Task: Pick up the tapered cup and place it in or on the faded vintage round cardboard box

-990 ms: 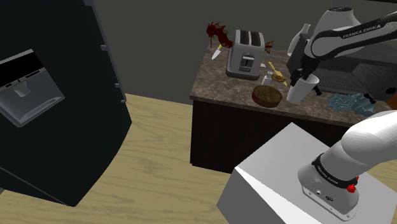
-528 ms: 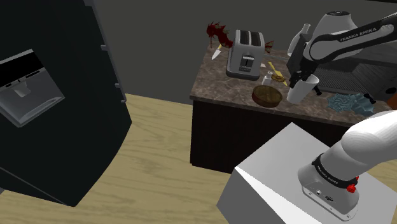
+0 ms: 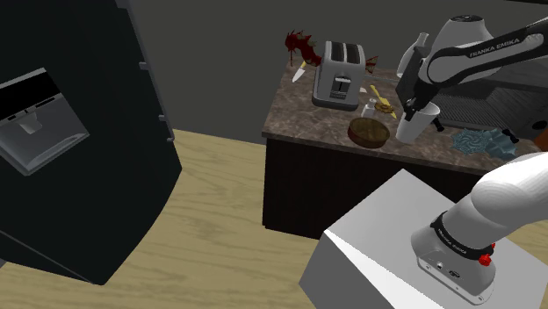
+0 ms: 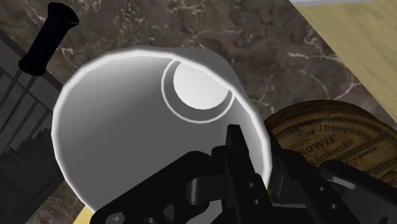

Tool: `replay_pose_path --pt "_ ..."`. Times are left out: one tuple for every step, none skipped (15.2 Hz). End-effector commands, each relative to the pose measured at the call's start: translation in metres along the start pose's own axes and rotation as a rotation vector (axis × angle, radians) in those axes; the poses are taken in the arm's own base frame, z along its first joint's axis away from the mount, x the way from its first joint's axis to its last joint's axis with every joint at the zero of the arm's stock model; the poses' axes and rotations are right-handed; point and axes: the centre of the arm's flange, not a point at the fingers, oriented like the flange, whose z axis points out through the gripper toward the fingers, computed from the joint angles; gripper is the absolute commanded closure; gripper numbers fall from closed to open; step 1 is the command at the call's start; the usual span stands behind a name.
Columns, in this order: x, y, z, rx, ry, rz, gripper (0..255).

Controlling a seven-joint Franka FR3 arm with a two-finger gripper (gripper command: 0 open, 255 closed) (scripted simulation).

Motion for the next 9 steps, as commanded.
replay_pose_path --pt "0.0 0.0 0.0 0.0 0.0 0.0 255" --pt "0.0 0.0 0.0 0.0 0.0 0.0 255" --pt "0.0 0.0 0.0 0.0 0.0 0.0 255" --pt "0.0 0.0 0.0 0.0 0.0 0.0 255" --pt "0.0 0.001 -0.005 0.0 0.0 0.0 255" --pt "0.0 0.002 -0.01 0.0 0.0 0.0 255" --pt "0.001 0.002 -0.016 0.0 0.0 0.0 255" --pt "0.001 0.003 -0.021 0.0 0.0 0.0 255" --pt "0.001 0.004 -0.026 0.0 0.0 0.0 255"
